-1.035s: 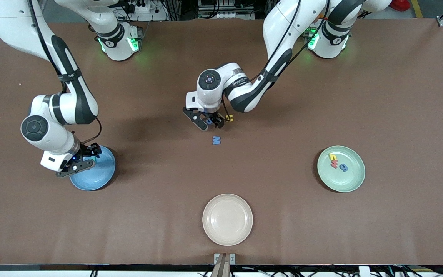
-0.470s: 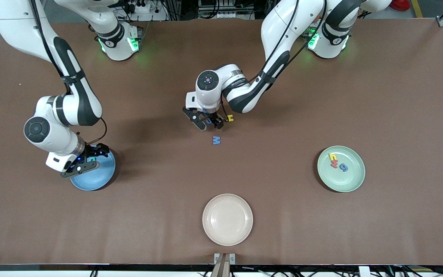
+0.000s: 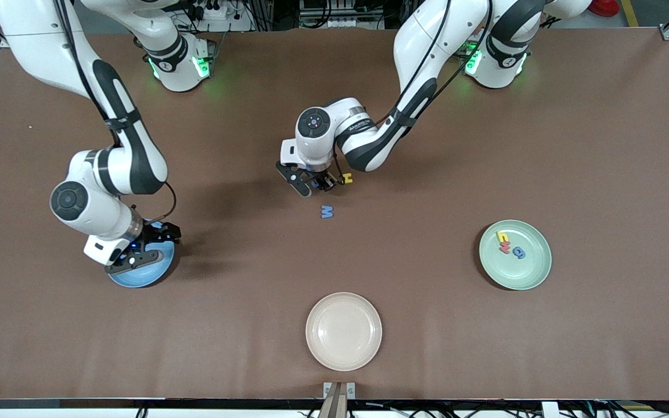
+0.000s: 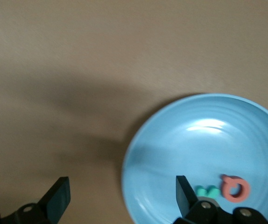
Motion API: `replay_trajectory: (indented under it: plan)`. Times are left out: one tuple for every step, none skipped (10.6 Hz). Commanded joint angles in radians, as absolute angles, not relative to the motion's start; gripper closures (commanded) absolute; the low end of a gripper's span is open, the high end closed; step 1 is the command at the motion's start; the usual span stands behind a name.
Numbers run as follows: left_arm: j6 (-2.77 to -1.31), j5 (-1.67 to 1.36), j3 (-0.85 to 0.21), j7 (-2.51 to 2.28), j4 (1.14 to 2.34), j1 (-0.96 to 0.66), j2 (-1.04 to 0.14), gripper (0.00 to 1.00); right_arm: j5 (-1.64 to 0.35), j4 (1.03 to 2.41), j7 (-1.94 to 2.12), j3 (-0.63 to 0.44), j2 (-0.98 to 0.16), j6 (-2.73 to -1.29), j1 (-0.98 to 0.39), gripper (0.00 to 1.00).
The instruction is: Sort uppercase to blue plate, lowercase to green plate
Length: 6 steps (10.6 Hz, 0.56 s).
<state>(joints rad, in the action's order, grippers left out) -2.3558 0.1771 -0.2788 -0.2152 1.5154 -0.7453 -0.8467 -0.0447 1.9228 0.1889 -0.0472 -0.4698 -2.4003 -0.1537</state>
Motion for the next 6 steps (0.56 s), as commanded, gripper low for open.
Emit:
replay_trajectory:
  plan:
    - [-2.343, 0.237, -0.272, -0.199, 1.493, -0.746, -0.841, 1.00, -0.066, 1.893, 0.098, -0.045, -0.489, -2.390, -0.184, 0.00]
    - [-2.312, 0.242, -0.273, -0.209, 1.496, -0.732, -0.813, 1.00, -0.066, 1.893, 0.080, -0.044, -0.489, -2.388, -0.196, 0.00]
    - [-2.254, 0.236, -0.273, -0.209, 1.494, -0.700, -0.772, 1.00, -0.067, 1.893, 0.065, -0.044, -0.491, -2.388, -0.201, 0.00]
    - [-2.200, 0.232, -0.278, -0.204, 1.494, -0.634, -0.726, 1.00, -0.069, 1.893, 0.040, -0.041, -0.491, -2.384, -0.207, 0.00]
    - [-2.136, 0.227, -0.300, -0.198, 1.496, -0.552, -0.666, 1.00, -0.069, 1.891, -0.015, -0.038, -0.491, -2.361, -0.227, 0.00]
    - [-2.070, 0.198, -0.316, -0.195, 1.497, -0.469, -0.611, 1.00, -0.069, 1.890, -0.076, -0.037, -0.491, -2.358, -0.254, 0.00]
